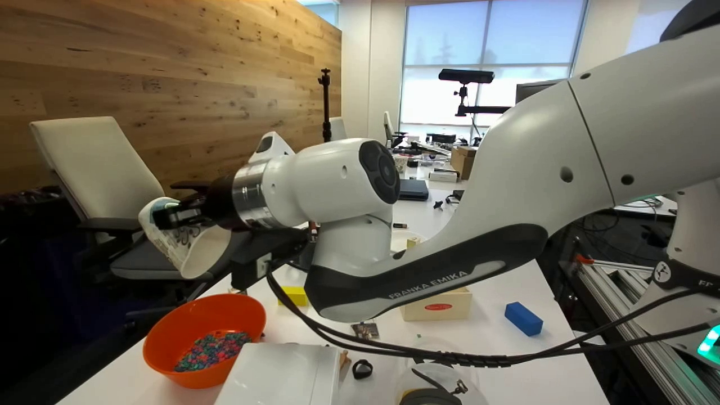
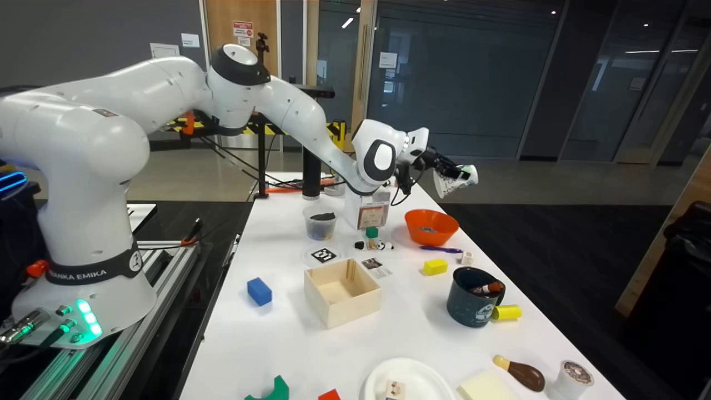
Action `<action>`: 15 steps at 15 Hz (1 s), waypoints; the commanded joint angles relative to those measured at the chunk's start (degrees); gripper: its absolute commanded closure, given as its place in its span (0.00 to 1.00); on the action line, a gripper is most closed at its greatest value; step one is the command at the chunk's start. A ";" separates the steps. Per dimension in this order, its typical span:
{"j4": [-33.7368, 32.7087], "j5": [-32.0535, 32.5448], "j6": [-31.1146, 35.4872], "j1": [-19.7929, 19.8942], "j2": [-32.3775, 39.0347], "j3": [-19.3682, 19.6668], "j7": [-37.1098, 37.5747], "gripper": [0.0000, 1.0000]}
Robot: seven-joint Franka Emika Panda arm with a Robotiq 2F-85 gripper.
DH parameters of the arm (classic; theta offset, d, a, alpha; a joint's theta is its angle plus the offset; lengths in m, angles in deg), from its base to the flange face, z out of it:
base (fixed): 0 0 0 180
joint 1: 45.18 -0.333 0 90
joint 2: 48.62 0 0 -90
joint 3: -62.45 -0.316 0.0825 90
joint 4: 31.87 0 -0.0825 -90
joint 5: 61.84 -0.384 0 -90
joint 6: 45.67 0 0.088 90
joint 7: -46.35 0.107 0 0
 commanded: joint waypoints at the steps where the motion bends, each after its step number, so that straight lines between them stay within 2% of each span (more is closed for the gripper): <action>1: -1.99 1.57 -4.66 2.13 -3.34 -0.72 -0.66 0.80; 6: -4.98 0.87 -16.06 5.18 -6.78 -0.76 -0.59 0.80; 10: -7.91 3.21 -24.88 9.37 -11.32 -3.62 0.15 0.80; 15: -13.09 8.67 -38.37 15.13 -16.70 -11.34 2.22 0.80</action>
